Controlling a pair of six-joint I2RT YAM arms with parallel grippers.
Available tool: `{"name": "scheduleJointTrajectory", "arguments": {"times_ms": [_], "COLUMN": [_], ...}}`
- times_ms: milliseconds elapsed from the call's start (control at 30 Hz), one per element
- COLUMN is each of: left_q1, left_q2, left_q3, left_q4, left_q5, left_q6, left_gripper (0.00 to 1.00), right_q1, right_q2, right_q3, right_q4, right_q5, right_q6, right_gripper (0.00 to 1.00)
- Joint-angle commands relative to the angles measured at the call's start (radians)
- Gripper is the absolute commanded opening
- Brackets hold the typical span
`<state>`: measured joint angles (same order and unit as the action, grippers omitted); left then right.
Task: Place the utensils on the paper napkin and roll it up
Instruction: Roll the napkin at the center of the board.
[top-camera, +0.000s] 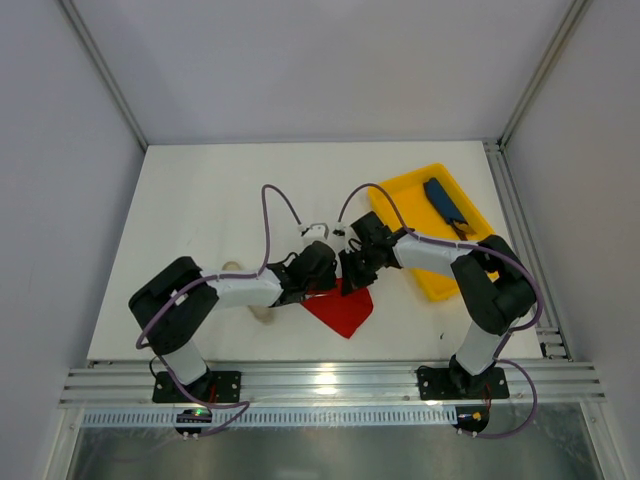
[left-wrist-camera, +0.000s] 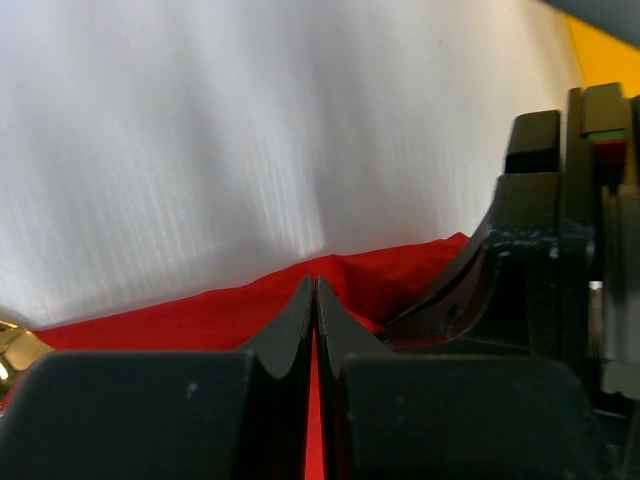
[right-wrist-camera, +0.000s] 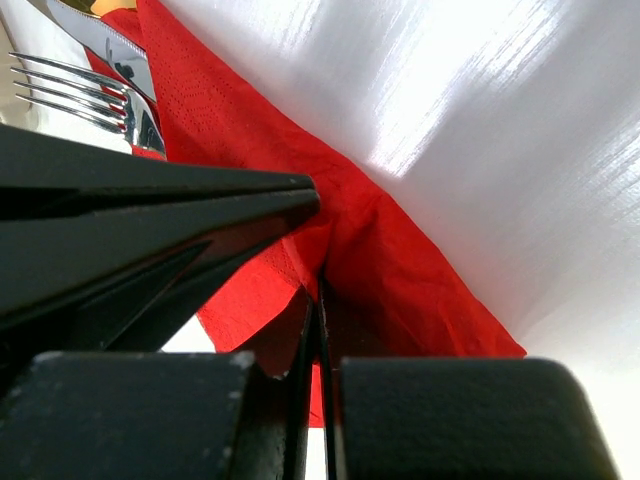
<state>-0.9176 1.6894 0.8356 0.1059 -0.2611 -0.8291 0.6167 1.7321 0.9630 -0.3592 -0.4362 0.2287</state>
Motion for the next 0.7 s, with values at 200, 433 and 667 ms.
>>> {"name": "scheduleJointTrajectory", "arguments": {"times_ms": [200,433,667], "left_q1": [0.005,0.005,0.005], "left_q2": [0.001,0.013,-0.008], "left_q3": [-0.030,-0.047,-0.072], "left_q4": [0.098,0.106,0.118], "left_q5": [0.048,0.062,0.063], "left_q6": [-0.007,-0.010,-0.015], "left_gripper": [0.00,0.00,0.00], "right_q1": [0.014,0.015,0.015], "right_q2": [-0.049,-0.066,-0.094], "right_q3": [-0.012,-0.009,-0.010], "right_q4": [-0.004,-0.007,-0.014], "right_q5": [-0.009,-0.013,-0.024], "right_q6": [0.000,0.003,0.009], "right_gripper": [0.12,0.20,0.27]}}
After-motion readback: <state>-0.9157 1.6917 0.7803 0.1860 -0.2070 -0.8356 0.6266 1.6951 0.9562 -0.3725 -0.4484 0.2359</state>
